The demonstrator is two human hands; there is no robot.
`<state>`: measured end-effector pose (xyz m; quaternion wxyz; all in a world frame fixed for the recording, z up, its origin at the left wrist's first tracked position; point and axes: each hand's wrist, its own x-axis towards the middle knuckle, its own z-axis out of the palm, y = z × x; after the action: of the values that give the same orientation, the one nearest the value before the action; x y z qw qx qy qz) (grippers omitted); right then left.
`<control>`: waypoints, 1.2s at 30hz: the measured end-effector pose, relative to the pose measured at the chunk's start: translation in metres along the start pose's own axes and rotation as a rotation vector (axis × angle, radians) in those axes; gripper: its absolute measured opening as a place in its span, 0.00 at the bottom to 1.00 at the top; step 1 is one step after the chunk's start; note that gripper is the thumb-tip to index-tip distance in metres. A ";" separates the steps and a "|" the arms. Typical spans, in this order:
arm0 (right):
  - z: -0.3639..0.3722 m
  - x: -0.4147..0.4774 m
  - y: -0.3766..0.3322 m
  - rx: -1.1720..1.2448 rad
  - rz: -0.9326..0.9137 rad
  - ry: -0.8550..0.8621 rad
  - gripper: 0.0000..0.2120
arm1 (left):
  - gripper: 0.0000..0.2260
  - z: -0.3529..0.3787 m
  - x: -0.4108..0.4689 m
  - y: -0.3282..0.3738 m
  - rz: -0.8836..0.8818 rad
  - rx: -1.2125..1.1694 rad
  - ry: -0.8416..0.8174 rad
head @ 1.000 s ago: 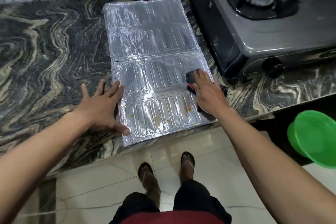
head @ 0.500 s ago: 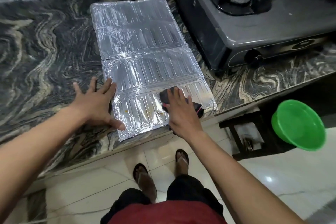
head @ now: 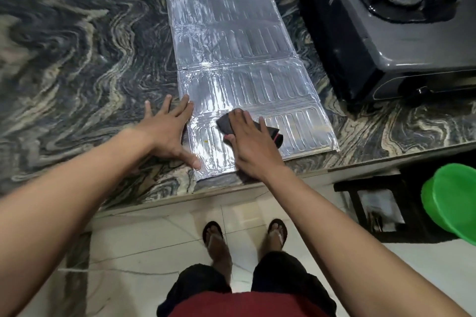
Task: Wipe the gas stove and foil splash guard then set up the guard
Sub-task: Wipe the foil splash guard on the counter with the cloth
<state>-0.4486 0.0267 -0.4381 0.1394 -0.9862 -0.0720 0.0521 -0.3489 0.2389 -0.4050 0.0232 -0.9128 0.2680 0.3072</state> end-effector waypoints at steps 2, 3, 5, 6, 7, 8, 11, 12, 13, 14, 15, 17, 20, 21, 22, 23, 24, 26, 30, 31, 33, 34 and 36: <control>0.000 0.010 -0.003 0.009 -0.040 -0.009 0.30 | 0.73 -0.001 -0.001 0.000 -0.003 0.012 0.002; 0.001 0.015 -0.005 0.012 -0.076 -0.026 0.30 | 0.73 0.000 -0.001 0.000 -0.004 0.020 0.007; 0.003 0.022 -0.009 -0.001 -0.181 -0.067 0.32 | 0.74 0.001 0.000 -0.002 -0.005 0.031 0.021; 0.004 0.025 -0.009 -0.017 -0.246 -0.092 0.32 | 0.74 0.002 0.000 -0.003 -0.009 0.028 0.024; 0.004 0.027 -0.008 -0.031 -0.307 -0.116 0.32 | 0.74 0.002 0.001 -0.004 -0.012 0.022 0.028; 0.003 0.028 -0.005 -0.038 -0.357 -0.142 0.31 | 0.74 0.003 0.001 -0.005 -0.015 0.019 0.031; -0.004 0.024 0.005 -0.032 -0.473 -0.210 0.29 | 0.74 0.004 0.002 -0.006 -0.021 0.022 0.037; -0.006 0.021 0.008 -0.021 -0.502 -0.223 0.28 | 0.74 0.004 0.002 -0.006 -0.024 0.025 0.037; -0.008 0.017 0.011 -0.005 -0.521 -0.239 0.27 | 0.74 0.004 0.002 -0.005 -0.026 0.028 0.036; -0.010 0.014 0.013 0.011 -0.535 -0.254 0.27 | 0.74 0.004 0.002 -0.005 -0.029 0.034 0.039; -0.012 0.010 0.016 0.024 -0.547 -0.262 0.28 | 0.73 0.005 0.002 -0.005 -0.033 0.040 0.040; -0.015 0.001 0.023 0.039 -0.561 -0.261 0.30 | 0.73 0.003 0.001 -0.003 -0.041 0.049 0.033; -0.017 -0.014 0.037 0.037 -0.557 -0.240 0.26 | 0.73 0.002 0.000 -0.002 -0.046 0.038 0.025; -0.017 -0.019 0.043 0.040 -0.545 -0.232 0.25 | 0.73 0.001 0.000 -0.002 -0.048 0.033 0.024; -0.017 -0.024 0.050 0.039 -0.524 -0.225 0.25 | 0.73 0.001 0.000 -0.002 -0.049 0.029 0.023; -0.017 -0.030 0.058 0.032 -0.495 -0.216 0.26 | 0.73 0.000 -0.001 -0.001 -0.048 0.027 0.022; -0.017 -0.035 0.066 0.019 -0.459 -0.201 0.27 | 0.73 0.000 -0.001 0.000 -0.045 0.029 0.018; -0.019 -0.044 0.078 -0.004 -0.392 -0.169 0.30 | 0.72 -0.002 -0.003 0.001 -0.036 0.027 -0.004; -0.022 -0.049 0.080 -0.011 -0.320 -0.157 0.32 | 0.64 -0.015 -0.004 0.007 -0.069 -0.113 -0.007; -0.021 -0.049 0.078 -0.006 -0.312 -0.151 0.33 | 0.62 -0.019 -0.005 0.012 -0.083 -0.126 -0.007; -0.018 -0.050 0.076 -0.007 -0.302 -0.131 0.33 | 0.65 -0.020 -0.008 0.024 -0.091 -0.104 -0.028; -0.018 -0.050 0.076 -0.008 -0.294 -0.125 0.32 | 0.67 -0.018 -0.009 0.030 -0.091 -0.086 -0.044; -0.018 -0.049 0.076 -0.006 -0.283 -0.121 0.32 | 0.71 -0.010 -0.013 0.036 -0.106 -0.055 -0.070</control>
<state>-0.4852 -0.0583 -0.4384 0.1377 -0.9618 -0.2187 0.0909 -0.3703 0.2120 -0.3852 0.0238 -0.9147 0.2098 0.3445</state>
